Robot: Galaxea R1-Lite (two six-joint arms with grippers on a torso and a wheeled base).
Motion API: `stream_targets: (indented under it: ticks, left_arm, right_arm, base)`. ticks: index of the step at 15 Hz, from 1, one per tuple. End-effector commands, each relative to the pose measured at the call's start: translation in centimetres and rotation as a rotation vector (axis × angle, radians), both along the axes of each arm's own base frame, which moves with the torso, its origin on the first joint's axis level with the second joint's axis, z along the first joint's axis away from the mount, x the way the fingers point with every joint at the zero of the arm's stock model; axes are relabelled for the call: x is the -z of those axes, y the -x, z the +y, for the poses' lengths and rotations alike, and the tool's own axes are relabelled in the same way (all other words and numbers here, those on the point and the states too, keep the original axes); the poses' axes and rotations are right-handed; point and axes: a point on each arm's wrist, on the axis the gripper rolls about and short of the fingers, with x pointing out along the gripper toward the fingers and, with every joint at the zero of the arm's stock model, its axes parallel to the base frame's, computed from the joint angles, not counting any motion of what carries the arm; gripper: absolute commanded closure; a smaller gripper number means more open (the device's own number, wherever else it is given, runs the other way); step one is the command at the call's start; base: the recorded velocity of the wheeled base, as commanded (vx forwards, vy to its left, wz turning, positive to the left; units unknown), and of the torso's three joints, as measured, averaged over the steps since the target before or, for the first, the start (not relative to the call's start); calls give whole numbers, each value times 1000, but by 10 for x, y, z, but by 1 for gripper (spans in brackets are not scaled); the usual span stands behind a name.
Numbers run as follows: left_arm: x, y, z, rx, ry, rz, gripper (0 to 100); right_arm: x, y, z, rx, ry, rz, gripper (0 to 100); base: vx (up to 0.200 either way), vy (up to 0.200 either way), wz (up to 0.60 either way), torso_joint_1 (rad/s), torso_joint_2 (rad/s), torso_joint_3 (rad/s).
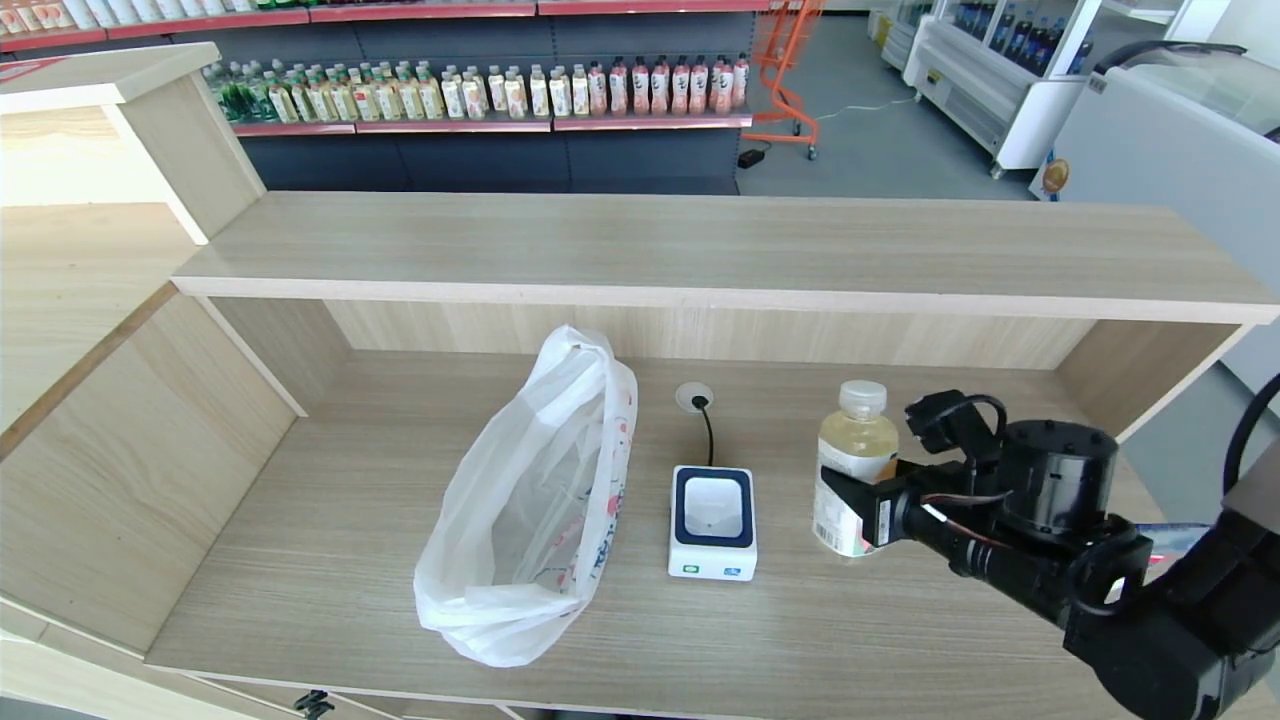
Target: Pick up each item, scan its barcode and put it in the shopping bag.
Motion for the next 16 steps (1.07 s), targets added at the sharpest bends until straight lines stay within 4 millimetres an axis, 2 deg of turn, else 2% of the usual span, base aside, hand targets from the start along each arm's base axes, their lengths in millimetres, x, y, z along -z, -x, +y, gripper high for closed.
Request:
stream_targets:
  ticks: [1,2,3,6,8,11,13,16]
  left_arm:
    - [0,0,0,-1,0,0,0]
    - [0,0,0,-1,0,0,0]
    - [0,0,0,-1,0,0,0]
    - [0,0,0,-1,0,0,0]
    - [0,0,0,-1,0,0,0]
    - [0,0,0,-1,0,0,0]
    - [0,0,0,-1,0,0,0]
    - [0,0,0,-1,0,0,0]
  right_arm:
    - [-83,35,-9,-191,-208,-56,100]
    - [-91,41,-10,-239,-237,-46,100]
    - [-111,52,-14,-348,-288,-43,100]
    - [-127,65,-9,-463,-301,-92,100]
    - [-145,81,-1,-626,-353,-81,100]
    - [-145,90,7,-693,-370,-49,100]
    - [-126,95,9,-704,-360,29,100]
    - [-125,97,15,-756,-384,67,100]
  base:
    - [0,0,0,0,0,0]
    - [0,0,0,0,0,0]
    - [0,0,0,0,0,0]
    - [0,0,0,0,0,0]
    - [0,0,0,0,0,0]
    - [0,0,0,0,0,0]
    - [0,0,0,0,0,0]
    - [0,0,0,0,0,0]
